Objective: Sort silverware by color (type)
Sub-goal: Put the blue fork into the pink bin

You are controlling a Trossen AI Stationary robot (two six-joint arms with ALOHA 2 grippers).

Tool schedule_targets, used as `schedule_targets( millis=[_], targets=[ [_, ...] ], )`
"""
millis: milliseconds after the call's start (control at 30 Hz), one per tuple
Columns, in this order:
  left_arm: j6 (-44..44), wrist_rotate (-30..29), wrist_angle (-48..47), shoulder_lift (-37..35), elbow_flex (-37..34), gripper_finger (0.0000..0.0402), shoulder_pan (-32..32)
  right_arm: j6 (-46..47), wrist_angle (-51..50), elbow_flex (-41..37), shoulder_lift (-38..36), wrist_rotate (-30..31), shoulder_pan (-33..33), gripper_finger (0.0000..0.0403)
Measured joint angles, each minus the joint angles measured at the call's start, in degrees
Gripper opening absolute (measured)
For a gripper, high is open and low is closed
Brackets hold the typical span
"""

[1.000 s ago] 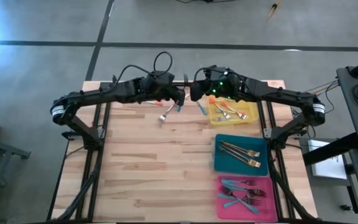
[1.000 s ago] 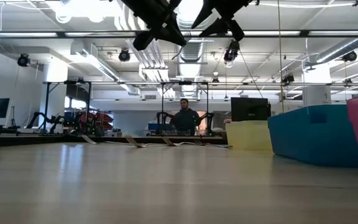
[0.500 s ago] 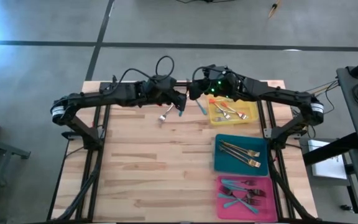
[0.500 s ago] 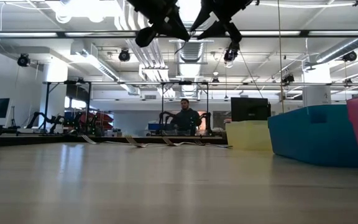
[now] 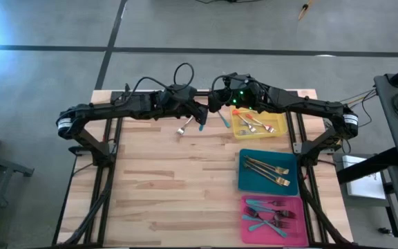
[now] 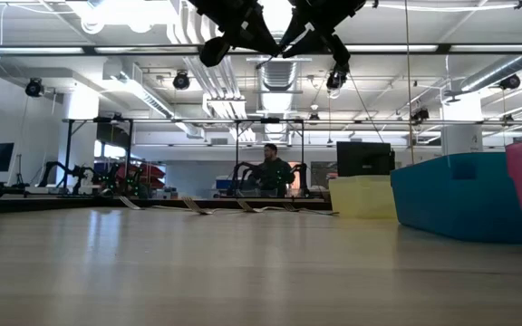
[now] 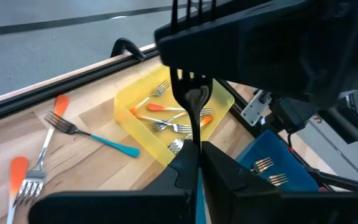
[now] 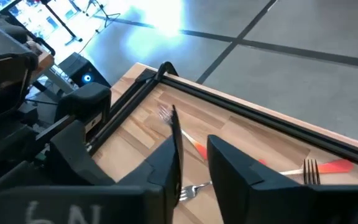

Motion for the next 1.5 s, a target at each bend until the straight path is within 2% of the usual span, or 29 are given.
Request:
schedule_targets(
  millis=[300, 767, 1000, 1100, 1233, 1400, 1500],
  targets=[
    [0.8, 0.0, 1.5, 0.0, 0.0, 0.0, -0.3, -2.4, 0.1, 0.0, 0.0, -0.1, -0.5, 0.0013],
    [5.4, -0.2, 1.6, 0.0, 0.0, 0.0002, -0.3, -6.6, 0.1, 0.1, 0.0, -0.1, -0.5, 0.0009],
    [9.8, -0.2, 1.8, -0.2, 0.0, 0.0056, -0.3, -7.5, -2.0, 0.1, 0.0, 0.3, -0.7, 0.0008],
    [11.5, -0.2, 1.6, -0.2, 0.0, 0.0082, -0.3, -7.6, -5.9, 0.1, -0.1, -0.8, -0.7, 0.0008],
    [13.9, -0.3, -1.9, -0.4, 0.7, 0.0105, -0.3, -6.7, -14.3, 0.1, -1.9, -9.4, -0.7, 0.0008],
    [16.4, -0.3, -8.7, -0.5, 2.3, 0.0111, -0.3, -8.1, -25.5, 0.1, -6.2, -30.9, -0.6, 0.0008],
    [16.9, -0.3, -10.9, -0.5, 2.3, 0.0111, -0.3, -9.5, -35.3, 0.1, -9.2, -38.8, 0.8, 0.0008]
  ],
)
